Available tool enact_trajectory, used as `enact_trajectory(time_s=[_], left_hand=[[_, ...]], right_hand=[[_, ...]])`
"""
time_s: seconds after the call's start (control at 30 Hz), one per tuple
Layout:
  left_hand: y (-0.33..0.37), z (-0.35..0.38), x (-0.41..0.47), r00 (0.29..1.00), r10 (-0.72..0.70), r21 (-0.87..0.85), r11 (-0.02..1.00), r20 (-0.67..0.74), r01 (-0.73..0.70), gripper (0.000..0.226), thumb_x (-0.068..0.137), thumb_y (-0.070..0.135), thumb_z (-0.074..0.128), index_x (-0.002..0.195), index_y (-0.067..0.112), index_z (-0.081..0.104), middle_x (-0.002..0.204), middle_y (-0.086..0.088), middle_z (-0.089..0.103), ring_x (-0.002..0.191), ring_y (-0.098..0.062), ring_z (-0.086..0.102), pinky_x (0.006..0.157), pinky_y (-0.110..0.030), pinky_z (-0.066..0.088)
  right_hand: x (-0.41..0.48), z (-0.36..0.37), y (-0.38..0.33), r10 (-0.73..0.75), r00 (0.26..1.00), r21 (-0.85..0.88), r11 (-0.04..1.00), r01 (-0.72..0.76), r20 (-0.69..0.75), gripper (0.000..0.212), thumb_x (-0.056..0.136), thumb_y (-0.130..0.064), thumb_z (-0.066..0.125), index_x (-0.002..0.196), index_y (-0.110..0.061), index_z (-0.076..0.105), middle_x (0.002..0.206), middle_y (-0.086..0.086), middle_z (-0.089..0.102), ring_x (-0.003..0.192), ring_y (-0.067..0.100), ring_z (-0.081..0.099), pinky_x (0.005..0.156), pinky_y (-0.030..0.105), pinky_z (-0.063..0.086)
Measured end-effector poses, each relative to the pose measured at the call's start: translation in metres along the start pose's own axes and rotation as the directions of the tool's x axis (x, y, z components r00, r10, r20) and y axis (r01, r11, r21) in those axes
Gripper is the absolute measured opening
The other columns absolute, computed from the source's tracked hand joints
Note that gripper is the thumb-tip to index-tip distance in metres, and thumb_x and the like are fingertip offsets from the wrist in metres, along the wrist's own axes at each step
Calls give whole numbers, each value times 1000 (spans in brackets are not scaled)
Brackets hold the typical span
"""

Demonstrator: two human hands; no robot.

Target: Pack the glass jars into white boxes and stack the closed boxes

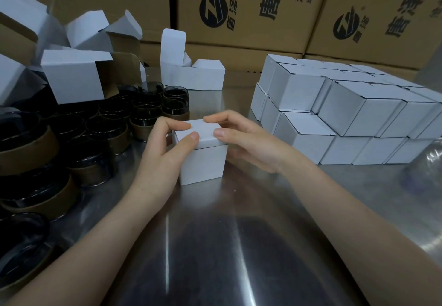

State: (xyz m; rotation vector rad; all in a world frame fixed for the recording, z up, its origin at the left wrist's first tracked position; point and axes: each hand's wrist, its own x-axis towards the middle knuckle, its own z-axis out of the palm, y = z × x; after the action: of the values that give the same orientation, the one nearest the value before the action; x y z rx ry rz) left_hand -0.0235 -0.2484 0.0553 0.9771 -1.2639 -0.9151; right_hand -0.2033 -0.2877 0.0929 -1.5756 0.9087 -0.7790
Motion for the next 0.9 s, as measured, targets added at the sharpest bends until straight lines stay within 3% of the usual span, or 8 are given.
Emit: enact_trajectory(time_s=[0.17, 0.3, 0.57, 0.77, 0.9], left_hand=[[2, 0, -1, 1000, -20, -1, 1000, 4, 20, 21, 76, 36, 60, 94, 26, 55, 110, 2, 58, 82, 8, 59, 62, -9, 45], [1, -1, -2, 999, -51, 24, 998, 20, 50, 24, 74, 35, 60, 96, 27, 55, 119, -2, 56, 101, -9, 59, 65, -13, 47], [4, 2, -2, 997, -71, 9, 997, 19, 71, 24, 72, 32, 59, 96, 32, 56, 125, -6, 53, 111, -20, 56, 76, -28, 45], [5, 4, -4, 999, -34, 47, 998, -2, 34, 39, 74, 35, 57, 112, 37, 51, 121, 9, 55, 108, -7, 57, 76, -19, 49], [1, 1, -6, 1000, -6, 192, 981, -21, 10, 57, 87, 43, 60, 139, 40, 36, 127, 22, 48, 121, -3, 49, 98, -29, 45]], right_hand=[[0, 0, 0, 3, 1000, 48, 999, -4, 26, 22, 97, -14, 56, 117, -24, 57, 121, 3, 56, 103, 10, 60, 87, 24, 52], [0, 0, 0, 6, 999, 53, 999, -8, 36, 26, 96, -9, 57, 119, -22, 56, 125, 4, 55, 106, 11, 59, 85, 22, 50], [0, 3, -4, 12, 999, 10, 1000, -12, 32, 31, 95, -4, 57, 122, -19, 53, 134, 10, 51, 111, 14, 55, 91, 25, 47], [1, 3, -4, 14, 1000, -2, 1000, -14, 14, 33, 95, -4, 58, 124, -18, 52, 133, 9, 52, 109, 12, 56, 89, 25, 48], [0, 4, -3, 21, 999, -69, 997, -24, -35, 36, 95, -13, 61, 129, -20, 53, 132, 2, 56, 111, 7, 59, 96, 25, 50]])
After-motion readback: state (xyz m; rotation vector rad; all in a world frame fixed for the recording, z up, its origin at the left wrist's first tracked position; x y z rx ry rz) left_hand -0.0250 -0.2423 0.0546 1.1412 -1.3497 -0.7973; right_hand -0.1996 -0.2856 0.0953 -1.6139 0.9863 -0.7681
